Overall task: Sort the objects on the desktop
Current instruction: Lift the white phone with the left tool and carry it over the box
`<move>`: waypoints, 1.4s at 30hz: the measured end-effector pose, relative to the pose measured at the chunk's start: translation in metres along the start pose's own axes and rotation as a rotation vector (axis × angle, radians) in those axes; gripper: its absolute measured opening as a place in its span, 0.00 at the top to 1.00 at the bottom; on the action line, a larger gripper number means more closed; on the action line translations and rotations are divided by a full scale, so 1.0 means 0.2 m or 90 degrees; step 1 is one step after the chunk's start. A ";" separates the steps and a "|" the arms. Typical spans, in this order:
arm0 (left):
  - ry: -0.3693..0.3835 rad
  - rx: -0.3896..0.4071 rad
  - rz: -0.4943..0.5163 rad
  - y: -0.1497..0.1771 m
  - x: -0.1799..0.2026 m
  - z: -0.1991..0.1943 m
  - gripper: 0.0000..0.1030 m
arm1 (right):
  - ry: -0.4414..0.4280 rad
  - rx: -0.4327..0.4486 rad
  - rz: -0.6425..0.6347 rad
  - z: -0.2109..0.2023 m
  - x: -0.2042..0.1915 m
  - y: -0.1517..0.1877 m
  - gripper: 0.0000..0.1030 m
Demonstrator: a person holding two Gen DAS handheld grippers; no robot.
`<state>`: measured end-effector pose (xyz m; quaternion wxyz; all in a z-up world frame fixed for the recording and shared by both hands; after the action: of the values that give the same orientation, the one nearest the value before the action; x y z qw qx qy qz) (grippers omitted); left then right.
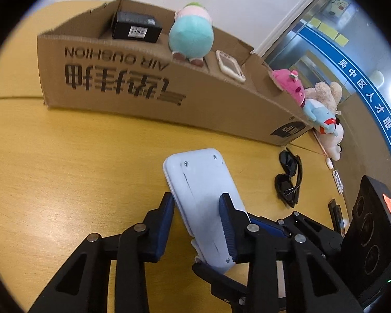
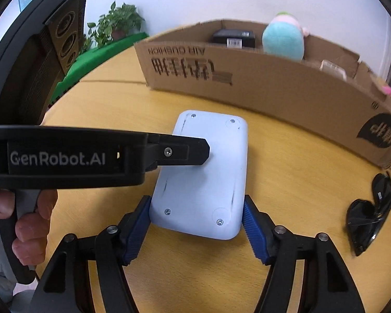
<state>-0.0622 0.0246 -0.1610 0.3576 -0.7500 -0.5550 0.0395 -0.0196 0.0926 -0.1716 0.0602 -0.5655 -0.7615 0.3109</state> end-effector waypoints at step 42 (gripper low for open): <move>-0.056 0.056 0.113 -1.36 -0.45 -0.13 0.66 | -0.044 0.068 0.059 0.15 -0.20 -1.52 0.36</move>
<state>-0.3043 -0.0313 -0.0146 0.3605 -0.7771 -0.4997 0.1285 -0.2681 -0.0066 -0.0200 0.0495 -0.5853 -0.7185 0.3726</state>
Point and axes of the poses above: each gripper's, at about its wrist camera, not at the fingertips, and z roughly the way its jaws point, x to its right, y to its underside, the point moved 8 cm from there along z, roughly the way its jaws point, and after that the axes turned 13 degrees about z, right-handed, at the moved point
